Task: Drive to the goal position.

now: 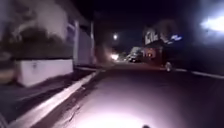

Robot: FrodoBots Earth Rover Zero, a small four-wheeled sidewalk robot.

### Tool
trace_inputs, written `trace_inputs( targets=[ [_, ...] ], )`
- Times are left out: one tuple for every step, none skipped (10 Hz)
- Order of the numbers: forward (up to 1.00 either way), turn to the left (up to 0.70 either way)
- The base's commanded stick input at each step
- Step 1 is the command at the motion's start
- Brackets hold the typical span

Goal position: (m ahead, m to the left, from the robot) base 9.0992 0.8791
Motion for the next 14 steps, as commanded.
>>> trace_inputs(
  targets=[
    [0.7, -0.35],
    [0.7, -0.35],
    [0.7, -0.31],
    [0.7, -0.25],
    [0.7, -0.2],
    [0.7, -0.14],
    [0.7, -0.09],
    [0.7, -0.03],
    [0.7, -0.01],
    [0.7, 0.0],
    [0.7, 0.0],
    [0.7, 0.0],
    [0.7, 0.0],
    [0.7, 0.0]
  ],
)
